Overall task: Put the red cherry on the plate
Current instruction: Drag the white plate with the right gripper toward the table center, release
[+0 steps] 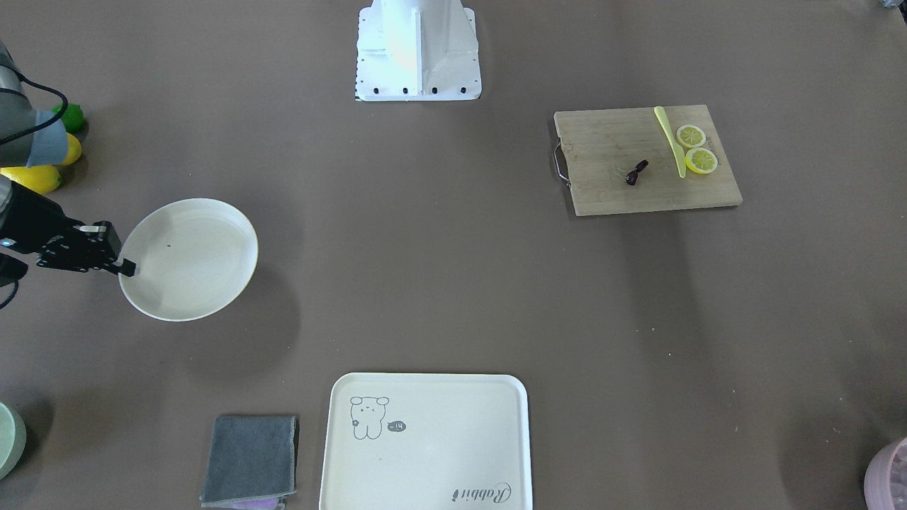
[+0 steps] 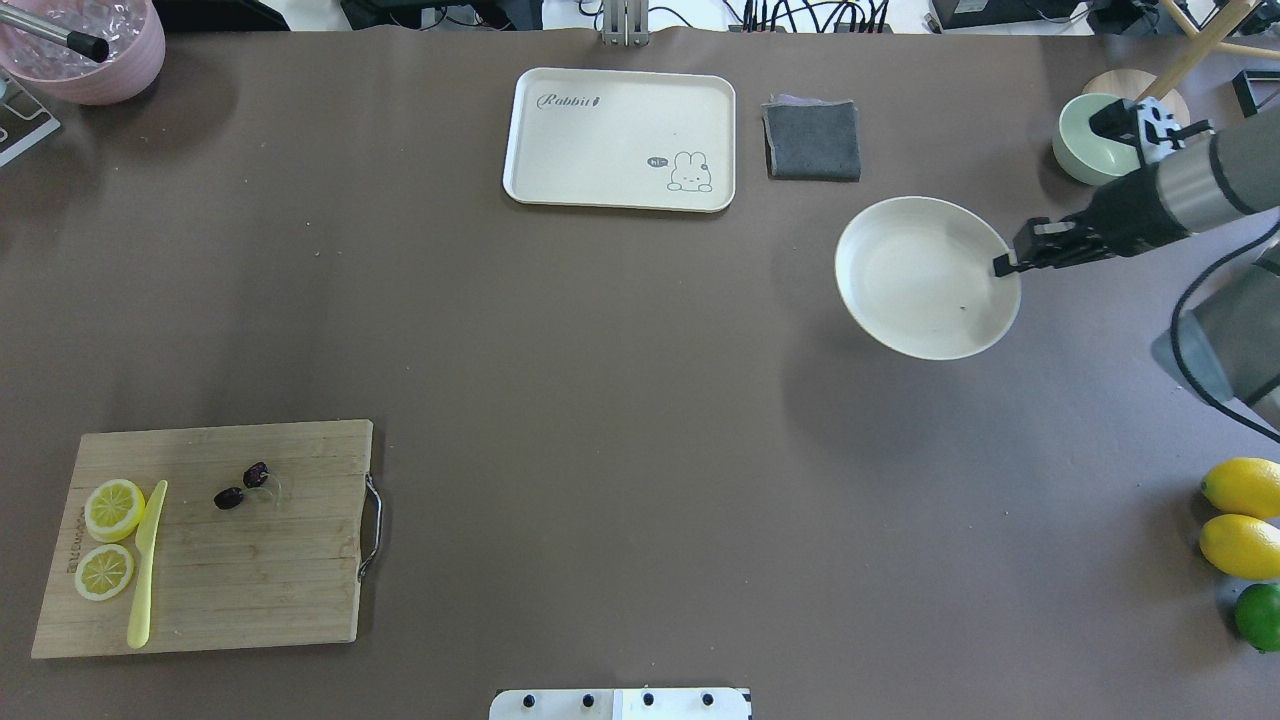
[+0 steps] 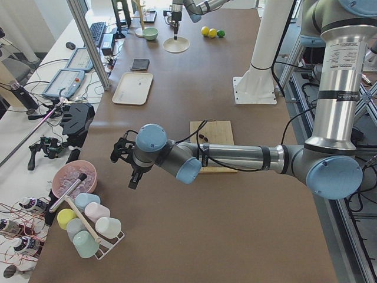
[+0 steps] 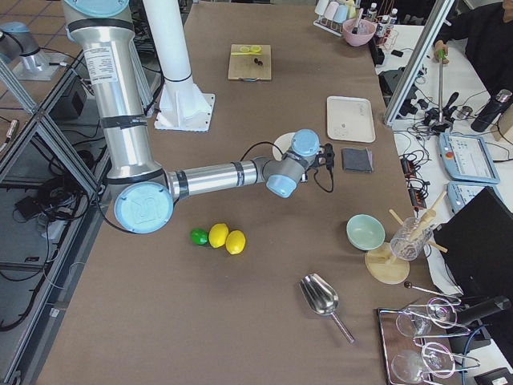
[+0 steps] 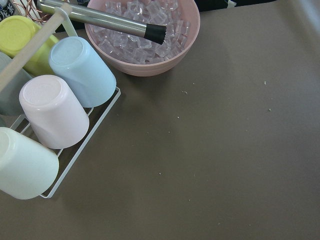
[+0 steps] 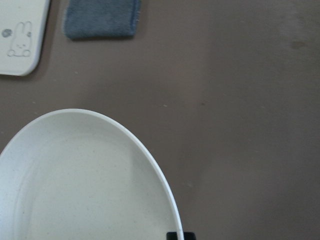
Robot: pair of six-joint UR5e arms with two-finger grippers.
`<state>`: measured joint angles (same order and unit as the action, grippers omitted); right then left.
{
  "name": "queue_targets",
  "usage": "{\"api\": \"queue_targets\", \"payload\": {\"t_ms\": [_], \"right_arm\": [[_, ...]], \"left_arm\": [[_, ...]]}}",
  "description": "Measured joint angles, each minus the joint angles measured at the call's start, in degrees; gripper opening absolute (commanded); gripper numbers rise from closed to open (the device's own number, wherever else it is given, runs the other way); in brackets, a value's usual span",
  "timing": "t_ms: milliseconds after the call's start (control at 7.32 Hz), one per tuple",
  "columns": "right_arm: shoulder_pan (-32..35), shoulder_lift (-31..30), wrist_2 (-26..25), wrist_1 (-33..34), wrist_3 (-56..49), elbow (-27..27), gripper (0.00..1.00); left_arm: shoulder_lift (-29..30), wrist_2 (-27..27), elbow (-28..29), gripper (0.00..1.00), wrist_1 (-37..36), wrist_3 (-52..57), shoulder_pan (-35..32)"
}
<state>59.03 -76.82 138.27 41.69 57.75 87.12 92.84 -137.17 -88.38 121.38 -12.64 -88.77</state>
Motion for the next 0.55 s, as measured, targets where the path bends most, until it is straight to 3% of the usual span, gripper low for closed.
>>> {"api": "queue_targets", "payload": {"t_ms": [273,547], "right_arm": [[-10.3,6.7,-10.8,1.1,10.5,1.8,0.0],[-19.7,11.4,-22.2,6.3,14.5,2.4,0.0]], "left_arm": [[-0.1,0.0,0.2,0.98,0.1,0.1,0.0],[-0.2,0.0,0.3,0.98,0.1,0.1,0.0]]}}
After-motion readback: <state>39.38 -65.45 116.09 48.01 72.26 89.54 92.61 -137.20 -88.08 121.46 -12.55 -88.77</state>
